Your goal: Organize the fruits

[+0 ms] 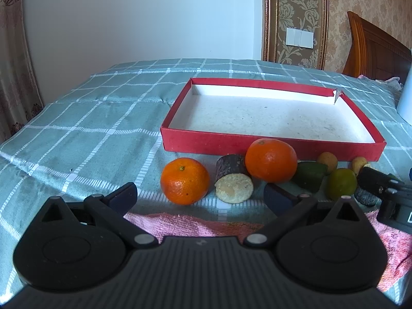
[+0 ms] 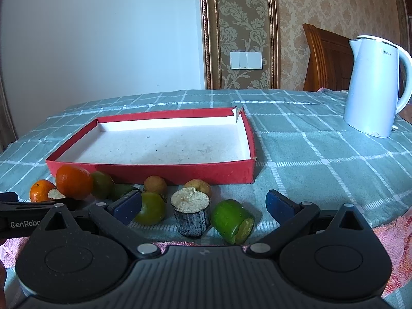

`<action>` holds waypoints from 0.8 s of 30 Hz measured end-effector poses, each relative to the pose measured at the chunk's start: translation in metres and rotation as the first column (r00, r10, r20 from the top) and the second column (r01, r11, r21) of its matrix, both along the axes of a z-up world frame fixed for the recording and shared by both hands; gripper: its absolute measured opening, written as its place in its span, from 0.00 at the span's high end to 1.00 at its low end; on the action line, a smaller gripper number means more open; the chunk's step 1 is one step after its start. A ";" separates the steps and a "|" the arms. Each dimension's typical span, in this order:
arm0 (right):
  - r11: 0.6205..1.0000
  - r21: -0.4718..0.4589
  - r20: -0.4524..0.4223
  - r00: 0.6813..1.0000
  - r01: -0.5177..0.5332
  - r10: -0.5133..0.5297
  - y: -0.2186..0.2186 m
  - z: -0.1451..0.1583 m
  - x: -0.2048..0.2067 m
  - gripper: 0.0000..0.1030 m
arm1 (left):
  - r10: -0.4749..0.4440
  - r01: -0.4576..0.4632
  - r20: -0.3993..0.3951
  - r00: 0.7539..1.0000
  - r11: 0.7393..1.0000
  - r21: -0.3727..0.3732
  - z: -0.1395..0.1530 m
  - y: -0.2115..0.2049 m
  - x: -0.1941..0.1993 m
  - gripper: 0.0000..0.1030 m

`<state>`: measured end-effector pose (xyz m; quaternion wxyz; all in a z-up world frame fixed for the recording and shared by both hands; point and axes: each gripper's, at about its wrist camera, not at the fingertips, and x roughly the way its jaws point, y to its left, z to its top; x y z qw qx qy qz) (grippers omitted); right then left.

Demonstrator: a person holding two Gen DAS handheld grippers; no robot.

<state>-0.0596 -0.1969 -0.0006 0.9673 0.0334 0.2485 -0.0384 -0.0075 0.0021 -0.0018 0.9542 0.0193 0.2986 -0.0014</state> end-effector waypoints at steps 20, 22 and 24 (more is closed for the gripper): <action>1.000 -0.018 -0.004 1.000 0.013 -0.013 -0.001 0.002 0.003 0.00 | -0.008 0.008 0.001 1.000 1.000 -0.001 -0.002 0.001 0.001 0.00; 1.000 -0.011 -0.008 1.000 0.010 -0.010 -0.001 0.002 0.004 0.00 | -0.008 0.008 -0.001 1.000 1.000 -0.004 -0.003 0.002 0.001 0.00; 1.000 -0.013 -0.012 1.000 0.010 -0.010 -0.001 0.001 0.005 0.00 | -0.006 0.006 -0.002 1.000 1.000 -0.003 -0.003 0.002 0.001 0.00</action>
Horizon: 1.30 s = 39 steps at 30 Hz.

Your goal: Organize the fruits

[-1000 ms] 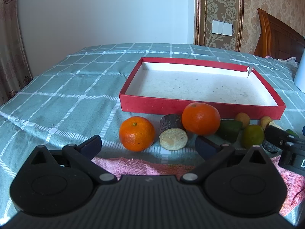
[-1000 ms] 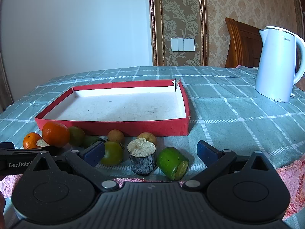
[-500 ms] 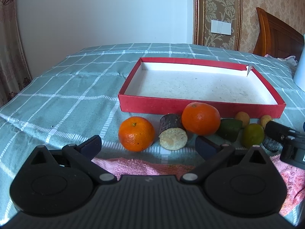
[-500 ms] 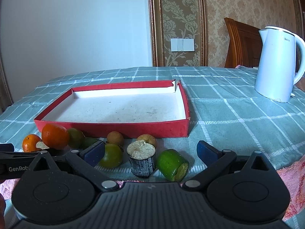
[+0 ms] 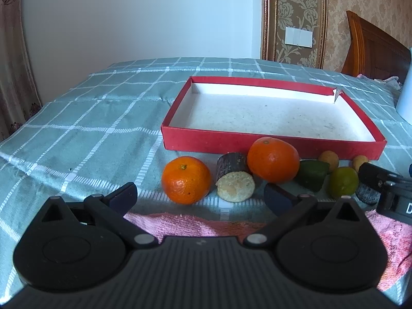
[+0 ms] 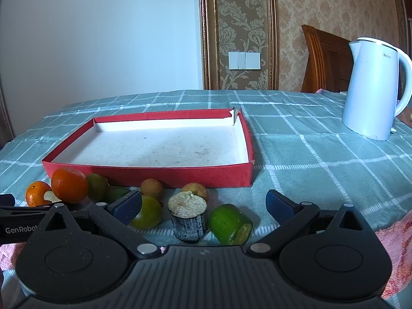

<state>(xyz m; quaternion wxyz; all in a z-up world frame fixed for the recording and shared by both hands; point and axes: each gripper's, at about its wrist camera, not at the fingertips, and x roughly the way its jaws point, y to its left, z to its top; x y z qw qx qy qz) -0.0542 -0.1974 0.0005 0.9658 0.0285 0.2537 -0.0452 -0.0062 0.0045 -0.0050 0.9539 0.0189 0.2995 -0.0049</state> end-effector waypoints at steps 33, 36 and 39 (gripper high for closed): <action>1.000 -0.027 0.002 1.000 -0.003 0.003 -0.003 -0.002 -0.002 0.00 | -0.003 0.003 -0.012 1.000 1.000 0.005 -0.009 0.000 0.003 0.00; 1.000 -0.022 0.003 1.000 0.000 0.000 -0.009 -0.002 -0.006 0.00 | -0.005 0.005 -0.009 1.000 1.000 0.005 -0.009 0.002 0.002 0.00; 0.999 -0.043 0.008 1.000 0.013 -0.013 -0.017 -0.003 -0.014 0.00 | -0.009 0.009 -0.008 1.000 1.000 -0.001 -0.011 0.002 0.003 0.00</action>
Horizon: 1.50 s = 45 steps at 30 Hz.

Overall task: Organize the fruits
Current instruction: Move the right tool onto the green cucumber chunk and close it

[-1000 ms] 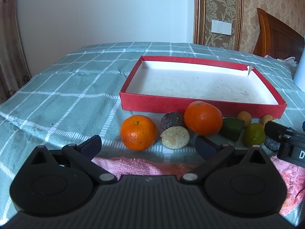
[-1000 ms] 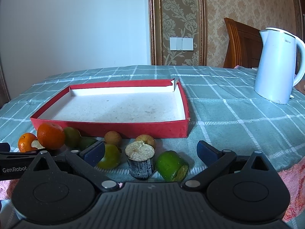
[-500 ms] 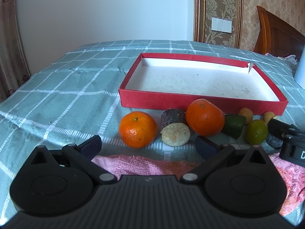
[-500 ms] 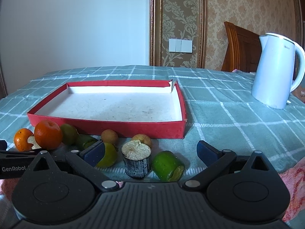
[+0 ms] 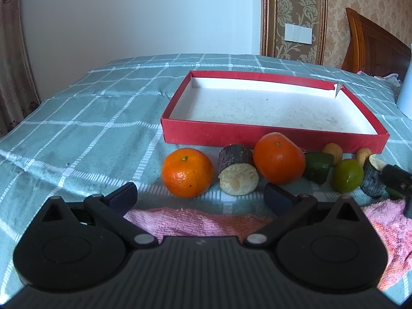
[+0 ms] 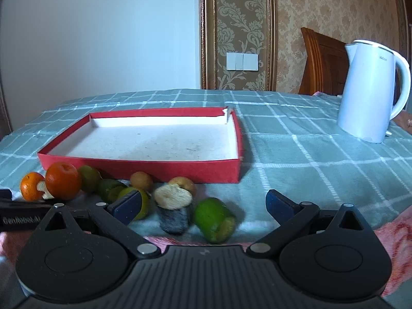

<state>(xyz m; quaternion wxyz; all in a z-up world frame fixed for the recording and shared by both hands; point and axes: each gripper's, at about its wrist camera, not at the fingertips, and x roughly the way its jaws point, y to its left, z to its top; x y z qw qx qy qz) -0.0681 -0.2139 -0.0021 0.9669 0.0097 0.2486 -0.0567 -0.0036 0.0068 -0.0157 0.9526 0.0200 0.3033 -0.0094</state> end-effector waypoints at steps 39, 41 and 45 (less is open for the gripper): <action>0.983 0.039 -0.116 0.976 -0.181 0.184 -0.022 -0.012 0.015 0.68 | -0.049 0.049 0.053 0.997 0.999 0.009 0.002 0.012 -0.010 0.00; 0.983 0.040 -0.116 0.976 -0.180 0.184 -0.022 -0.012 0.015 0.68 | -0.031 0.029 0.052 0.998 0.999 0.035 0.002 0.015 -0.007 0.00; 0.983 0.040 -0.116 0.976 -0.181 0.184 -0.023 -0.012 0.015 0.68 | -0.025 0.025 0.047 0.999 1.000 0.000 0.004 0.027 -0.002 0.00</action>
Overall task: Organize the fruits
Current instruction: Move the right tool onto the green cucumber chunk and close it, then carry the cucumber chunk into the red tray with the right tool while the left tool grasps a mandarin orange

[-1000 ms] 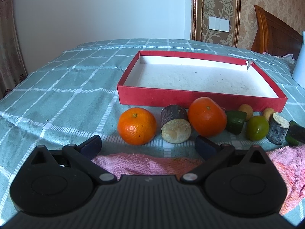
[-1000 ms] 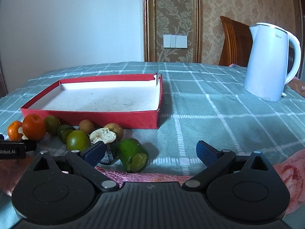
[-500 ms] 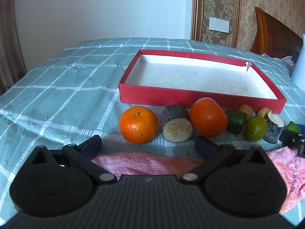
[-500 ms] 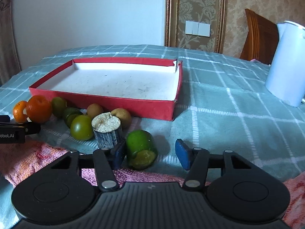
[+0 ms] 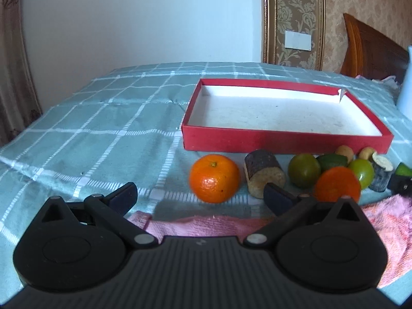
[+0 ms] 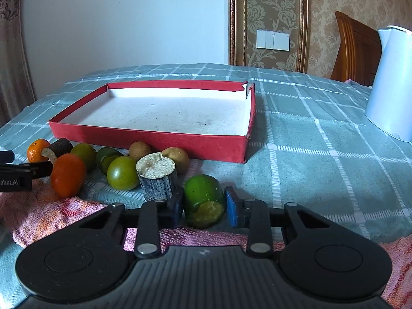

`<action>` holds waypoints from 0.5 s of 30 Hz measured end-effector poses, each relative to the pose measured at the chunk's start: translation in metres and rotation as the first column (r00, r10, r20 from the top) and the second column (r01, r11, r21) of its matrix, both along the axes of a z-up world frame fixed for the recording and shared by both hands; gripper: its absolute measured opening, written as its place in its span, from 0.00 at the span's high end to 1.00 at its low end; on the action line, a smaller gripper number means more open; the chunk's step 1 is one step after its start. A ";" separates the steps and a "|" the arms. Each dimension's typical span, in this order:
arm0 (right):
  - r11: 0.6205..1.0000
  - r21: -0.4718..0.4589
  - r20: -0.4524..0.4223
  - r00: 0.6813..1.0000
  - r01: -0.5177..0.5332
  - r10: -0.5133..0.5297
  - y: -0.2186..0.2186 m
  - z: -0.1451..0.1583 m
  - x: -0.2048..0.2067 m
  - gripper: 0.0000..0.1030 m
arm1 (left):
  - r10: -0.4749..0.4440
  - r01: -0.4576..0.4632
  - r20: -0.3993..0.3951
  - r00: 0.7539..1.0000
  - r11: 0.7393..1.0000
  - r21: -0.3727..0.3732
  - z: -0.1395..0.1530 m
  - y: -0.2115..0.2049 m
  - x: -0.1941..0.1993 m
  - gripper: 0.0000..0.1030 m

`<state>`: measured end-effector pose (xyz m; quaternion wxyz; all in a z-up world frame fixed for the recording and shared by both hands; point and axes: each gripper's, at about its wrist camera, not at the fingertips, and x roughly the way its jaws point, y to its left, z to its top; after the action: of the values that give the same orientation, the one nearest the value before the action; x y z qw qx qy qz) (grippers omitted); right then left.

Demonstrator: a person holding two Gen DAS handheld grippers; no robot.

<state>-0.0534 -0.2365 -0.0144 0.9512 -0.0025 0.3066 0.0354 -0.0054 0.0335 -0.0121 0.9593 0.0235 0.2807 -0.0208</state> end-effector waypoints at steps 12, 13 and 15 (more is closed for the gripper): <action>1.000 -0.001 0.000 1.000 0.000 0.000 -0.001 0.000 0.000 0.68 | -0.011 0.012 -0.039 0.999 1.000 0.013 -0.001 0.018 0.009 0.03; 1.000 -0.004 0.000 1.000 0.000 0.000 0.000 0.000 0.000 0.68 | -0.016 0.016 -0.038 0.999 1.000 0.009 0.000 0.018 0.011 0.03; 1.000 -0.010 0.001 1.000 0.001 -0.001 0.001 0.000 0.000 0.68 | -0.028 0.028 -0.032 0.999 1.000 0.007 0.000 0.017 0.014 0.09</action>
<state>-0.0534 -0.2358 -0.0140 0.9514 -0.0073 0.3062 0.0335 0.0088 0.0503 -0.0122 0.9542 0.0306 0.2956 -0.0337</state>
